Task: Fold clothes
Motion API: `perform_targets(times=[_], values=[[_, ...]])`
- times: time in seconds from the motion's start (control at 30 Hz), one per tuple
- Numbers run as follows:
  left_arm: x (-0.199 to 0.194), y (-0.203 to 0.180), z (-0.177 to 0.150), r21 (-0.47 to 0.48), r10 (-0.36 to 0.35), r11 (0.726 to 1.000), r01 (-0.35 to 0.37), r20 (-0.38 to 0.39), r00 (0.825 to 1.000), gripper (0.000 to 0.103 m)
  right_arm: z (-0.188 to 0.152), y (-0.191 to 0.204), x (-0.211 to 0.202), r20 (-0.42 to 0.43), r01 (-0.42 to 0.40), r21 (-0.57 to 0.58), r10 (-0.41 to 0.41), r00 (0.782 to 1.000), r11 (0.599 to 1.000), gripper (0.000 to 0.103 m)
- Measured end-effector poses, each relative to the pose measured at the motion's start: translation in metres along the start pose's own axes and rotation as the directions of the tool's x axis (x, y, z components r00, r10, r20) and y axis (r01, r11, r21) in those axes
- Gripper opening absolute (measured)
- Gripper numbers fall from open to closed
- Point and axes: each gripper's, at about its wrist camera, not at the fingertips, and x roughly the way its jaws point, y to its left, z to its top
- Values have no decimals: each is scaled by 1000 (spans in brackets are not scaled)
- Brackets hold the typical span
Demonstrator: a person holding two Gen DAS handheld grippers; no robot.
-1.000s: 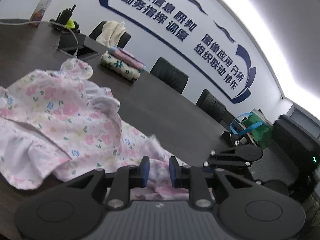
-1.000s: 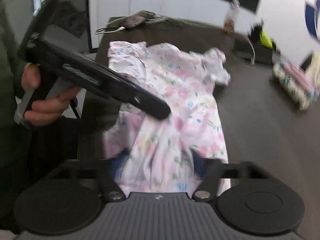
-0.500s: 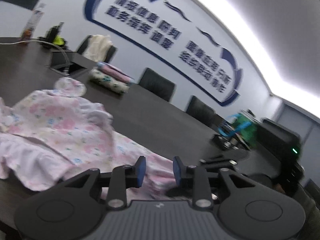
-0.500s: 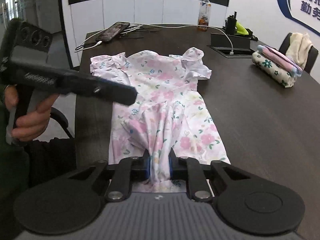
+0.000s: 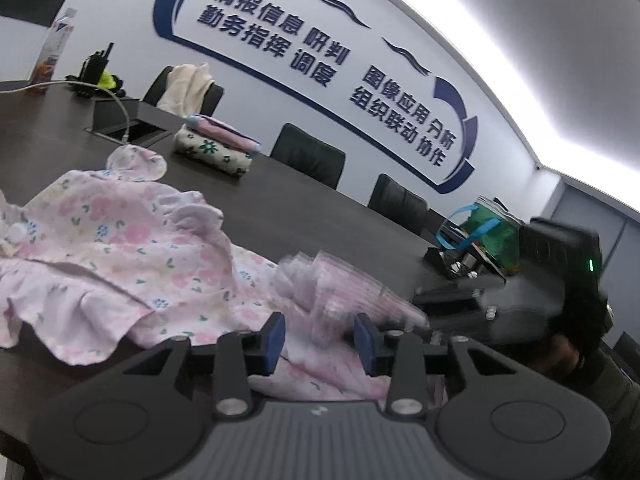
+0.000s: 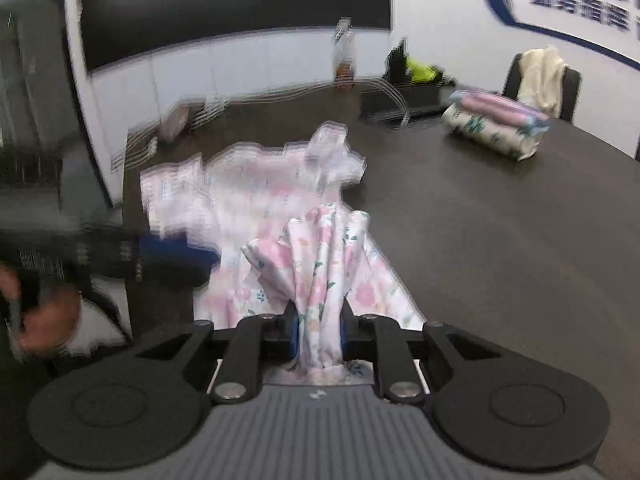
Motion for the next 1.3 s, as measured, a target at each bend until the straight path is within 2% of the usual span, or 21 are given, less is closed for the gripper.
perform_targets(times=[0.03,0.07,0.1,0.2,0.27,0.3,0.37,0.4,0.53,0.63,0.7,0.73,0.8,0.83,0.87,0.97,1.03,1.1,1.2,1.23,1.3], values=[[-2,2,0,-1,19,1000,-19,7,1000,37,1,6,2,-10,8,-38,-9,1000,999,32],[-5,3,1,-2,39,999,-39,14,999,37,2,12,3,-13,15,-77,-16,1000,997,46],[-10,6,1,-11,67,998,-67,26,997,37,5,15,1,-17,6,-104,-8,1000,995,52],[-30,18,7,-54,182,982,-179,58,982,44,21,12,-20,48,-24,-137,31,998,990,61],[-45,27,12,-77,263,963,-258,77,962,44,38,1,-37,128,-32,-117,47,991,993,75],[-51,31,15,-83,304,951,-297,89,949,45,50,-5,-41,165,-20,-105,38,985,994,76],[-53,35,22,-55,397,918,-394,72,915,46,74,-16,-35,184,25,-73,-11,983,997,76],[-52,38,24,-53,418,908,-415,64,906,46,86,-22,-25,174,41,-54,-31,984,998,76],[-40,52,34,-53,463,886,-461,9,887,44,123,-33,51,53,84,-59,-81,995,995,75],[-28,60,37,-48,484,873,-486,-34,874,37,142,-32,106,-56,93,-31,-95,994,995,60],[-26,62,38,-28,503,863,-504,-36,863,22,148,-30,128,-111,77,-17,-78,991,997,59],[-24,63,39,-15,506,862,-507,-40,861,21,148,-28,137,-132,74,-21,-76,988,997,52],[-20,66,41,11,512,859,-512,-46,858,8,147,-25,149,-174,82,-25,-85,981,996,32],[-17,68,43,25,513,858,-513,-47,857,7,146,-25,153,-185,80,-20,-82,979,997,17],[-14,69,46,33,512,859,-511,-51,857,4,145,-26,156,-192,75,-13,-76,979,997,9],[2,77,60,29,504,864,-503,-53,862,3,141,-29,154,-178,145,-1,-143,974,989,2],[12,77,73,9,493,870,-493,-25,870,4,133,-48,146,-167,251,83,-235,957,964,2],[16,74,82,-13,438,899,-438,-6,899,10,125,-70,138,-168,358,178,-330,929,917,2],[20,60,86,-1,371,929,-371,7,929,12,99,-110,113,-219,509,346,-459,861,788,3],[23,53,83,14,335,942,-335,-4,942,13,88,-123,103,-243,547,399,-490,837,736,7],[30,41,75,40,256,966,-255,-36,966,24,73,-133,76,-226,547,474,-505,833,690,14]])
